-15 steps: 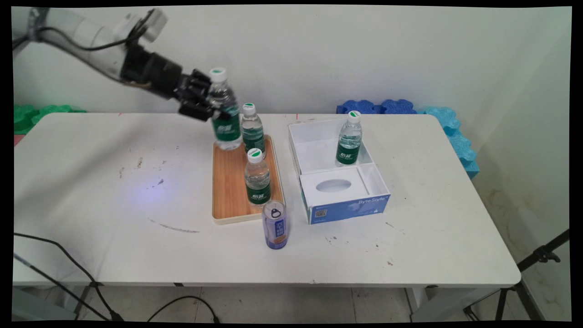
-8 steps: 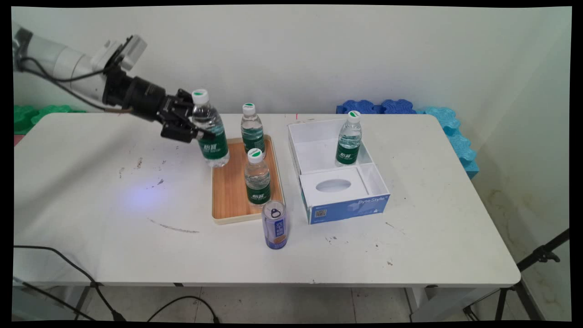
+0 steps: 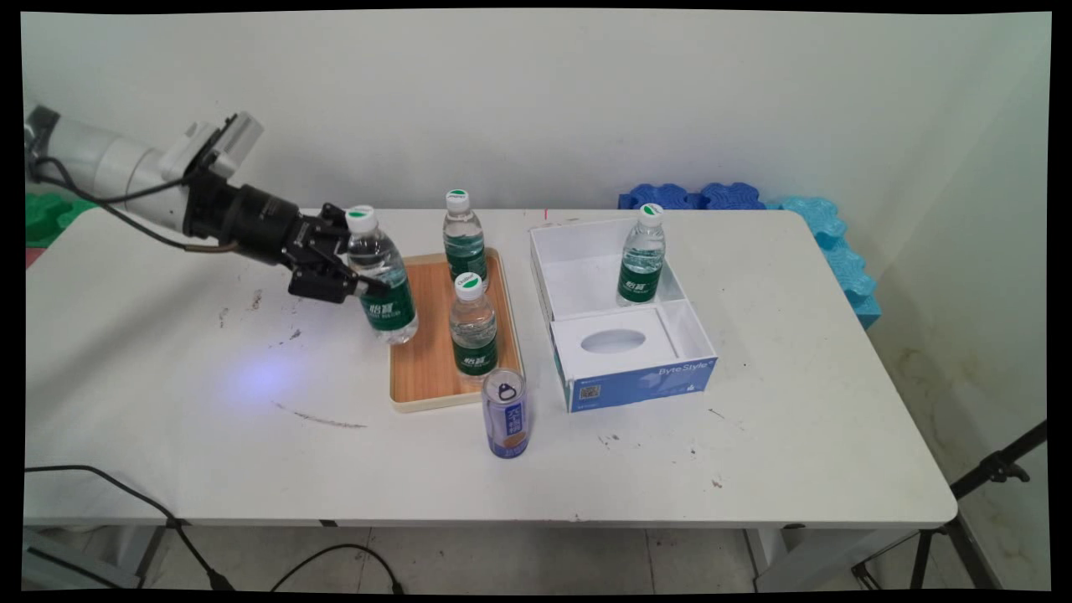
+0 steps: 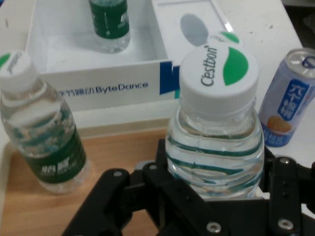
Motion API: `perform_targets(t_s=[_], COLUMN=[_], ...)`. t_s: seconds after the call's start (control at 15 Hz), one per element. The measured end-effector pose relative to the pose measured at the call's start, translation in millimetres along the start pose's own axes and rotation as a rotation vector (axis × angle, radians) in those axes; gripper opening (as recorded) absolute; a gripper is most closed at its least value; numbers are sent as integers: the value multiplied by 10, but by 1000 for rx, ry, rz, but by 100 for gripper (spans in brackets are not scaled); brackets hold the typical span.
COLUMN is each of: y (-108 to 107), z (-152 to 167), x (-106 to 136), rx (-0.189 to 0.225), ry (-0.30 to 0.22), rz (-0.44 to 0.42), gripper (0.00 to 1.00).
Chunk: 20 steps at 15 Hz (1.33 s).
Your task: Place the picked object on the tray
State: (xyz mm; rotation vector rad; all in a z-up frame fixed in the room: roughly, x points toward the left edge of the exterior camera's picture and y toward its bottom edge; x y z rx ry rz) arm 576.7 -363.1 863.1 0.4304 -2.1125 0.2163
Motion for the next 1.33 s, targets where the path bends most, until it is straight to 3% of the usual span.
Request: perform_targets(t_s=[0.53,1.07,1.13,1.33], y=[54,84,87,89], z=[324,610,635,687], x=[-169,-260,-265,-253], rx=[19,11,9,1], ry=[-36,-52,-53,-58], rz=[-14,10,18,37], gripper=[0,0,100,100])
